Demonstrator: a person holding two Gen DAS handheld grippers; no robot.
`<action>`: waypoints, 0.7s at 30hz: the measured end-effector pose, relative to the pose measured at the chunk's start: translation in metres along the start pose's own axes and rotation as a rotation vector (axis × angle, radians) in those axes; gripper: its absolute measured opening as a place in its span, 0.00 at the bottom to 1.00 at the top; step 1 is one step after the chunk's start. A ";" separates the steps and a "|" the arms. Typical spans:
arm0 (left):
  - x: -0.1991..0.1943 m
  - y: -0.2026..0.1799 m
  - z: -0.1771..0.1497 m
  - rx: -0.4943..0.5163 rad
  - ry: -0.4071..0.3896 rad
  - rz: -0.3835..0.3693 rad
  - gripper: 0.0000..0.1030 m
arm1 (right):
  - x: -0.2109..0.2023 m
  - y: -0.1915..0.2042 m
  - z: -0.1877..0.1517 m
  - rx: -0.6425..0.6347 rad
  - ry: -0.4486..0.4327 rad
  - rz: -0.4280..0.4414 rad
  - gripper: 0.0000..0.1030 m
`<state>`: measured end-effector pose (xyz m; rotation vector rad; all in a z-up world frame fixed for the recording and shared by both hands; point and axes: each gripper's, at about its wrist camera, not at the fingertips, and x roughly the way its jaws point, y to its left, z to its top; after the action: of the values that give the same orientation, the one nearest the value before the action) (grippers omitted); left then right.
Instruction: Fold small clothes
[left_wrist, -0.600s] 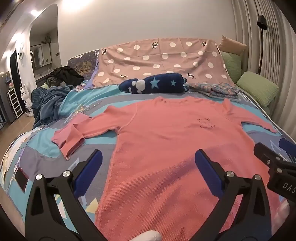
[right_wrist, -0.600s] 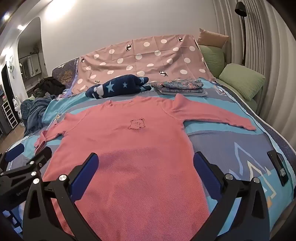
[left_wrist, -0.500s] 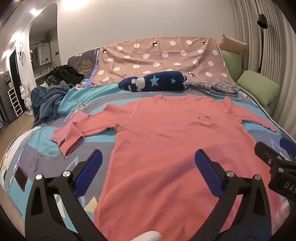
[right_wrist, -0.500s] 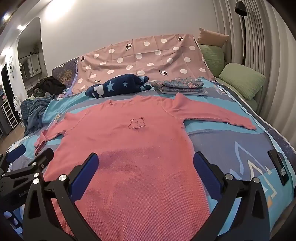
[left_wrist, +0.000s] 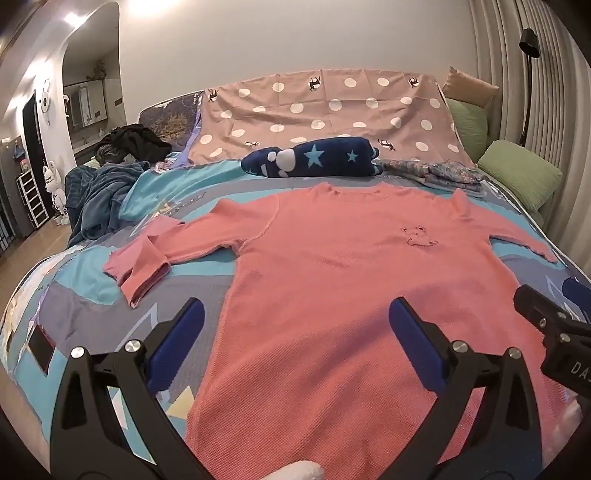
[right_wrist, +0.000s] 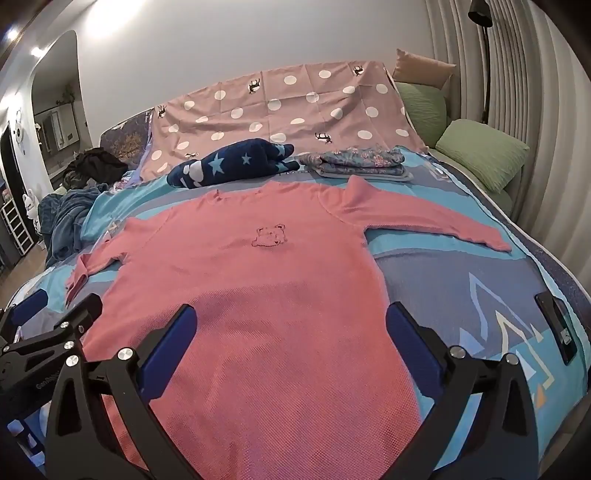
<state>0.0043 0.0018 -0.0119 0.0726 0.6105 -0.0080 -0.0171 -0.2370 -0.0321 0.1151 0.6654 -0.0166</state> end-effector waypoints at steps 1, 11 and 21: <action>0.000 0.000 0.000 0.001 0.001 -0.001 0.98 | 0.000 0.000 0.000 -0.002 0.001 0.000 0.99; 0.004 0.006 -0.006 -0.012 0.017 -0.005 0.98 | 0.004 0.006 -0.001 -0.014 0.023 0.025 0.87; 0.011 0.011 -0.010 -0.037 0.033 -0.002 0.98 | 0.009 0.011 -0.004 -0.028 0.044 0.032 0.71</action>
<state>0.0084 0.0135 -0.0254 0.0366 0.6435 0.0026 -0.0121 -0.2258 -0.0395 0.0997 0.7078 0.0265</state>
